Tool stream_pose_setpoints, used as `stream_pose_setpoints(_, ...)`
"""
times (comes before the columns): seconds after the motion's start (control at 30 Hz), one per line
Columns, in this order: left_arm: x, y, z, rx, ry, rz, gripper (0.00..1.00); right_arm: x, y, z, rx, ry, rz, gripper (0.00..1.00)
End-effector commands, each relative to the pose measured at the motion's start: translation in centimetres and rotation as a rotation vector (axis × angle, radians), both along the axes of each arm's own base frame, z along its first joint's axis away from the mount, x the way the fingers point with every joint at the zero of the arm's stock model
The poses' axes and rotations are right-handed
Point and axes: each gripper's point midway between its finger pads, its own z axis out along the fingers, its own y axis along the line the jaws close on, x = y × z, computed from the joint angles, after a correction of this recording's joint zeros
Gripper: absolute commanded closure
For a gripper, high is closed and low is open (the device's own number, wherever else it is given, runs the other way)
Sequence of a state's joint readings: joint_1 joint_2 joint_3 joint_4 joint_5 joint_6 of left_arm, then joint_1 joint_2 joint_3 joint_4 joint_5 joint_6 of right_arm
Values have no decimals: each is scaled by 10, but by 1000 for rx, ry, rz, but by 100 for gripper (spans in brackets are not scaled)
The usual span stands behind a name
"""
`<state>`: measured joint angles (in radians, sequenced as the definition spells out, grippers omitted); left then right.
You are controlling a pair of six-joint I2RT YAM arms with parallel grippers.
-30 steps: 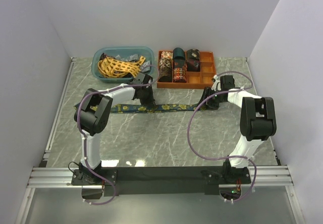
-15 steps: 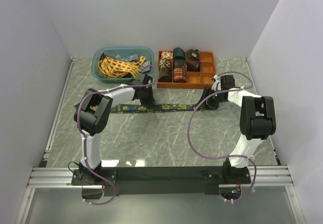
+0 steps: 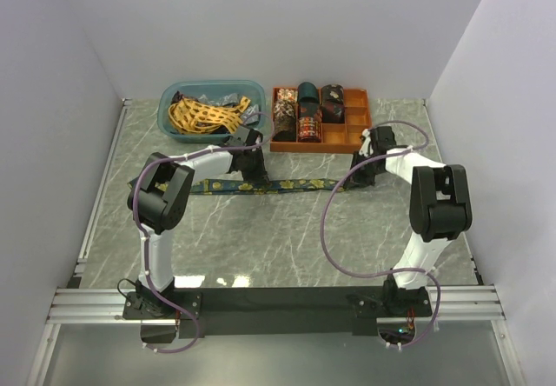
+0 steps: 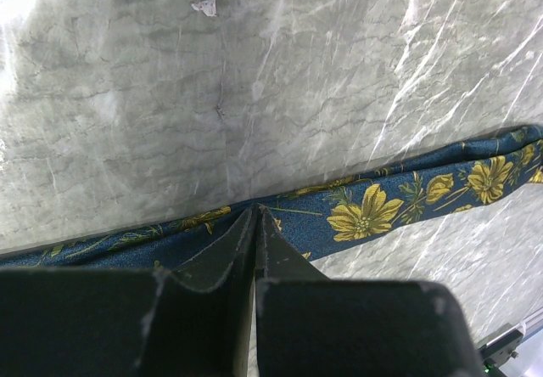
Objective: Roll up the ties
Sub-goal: Roll the tie
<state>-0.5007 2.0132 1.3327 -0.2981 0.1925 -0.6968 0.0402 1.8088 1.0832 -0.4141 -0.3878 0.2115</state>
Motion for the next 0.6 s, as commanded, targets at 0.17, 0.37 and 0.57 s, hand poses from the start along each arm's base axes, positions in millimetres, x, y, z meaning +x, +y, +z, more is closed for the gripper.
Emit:
stream_pose_setpoints(0.17, -12, 10, -15, 65, 37, 8, 88, 22, -12, 36, -323, -92, -8, 100)
stream_pose_setpoints(0.37, -9, 13, -9, 73, 17, 23, 83, 27, -34, 50, -575, -91, -53, 100)
stream_pose_setpoints(0.57, -10, 12, -3, 60, 15, 27, 79, 31, -34, 66, -792, -100, -27, 100)
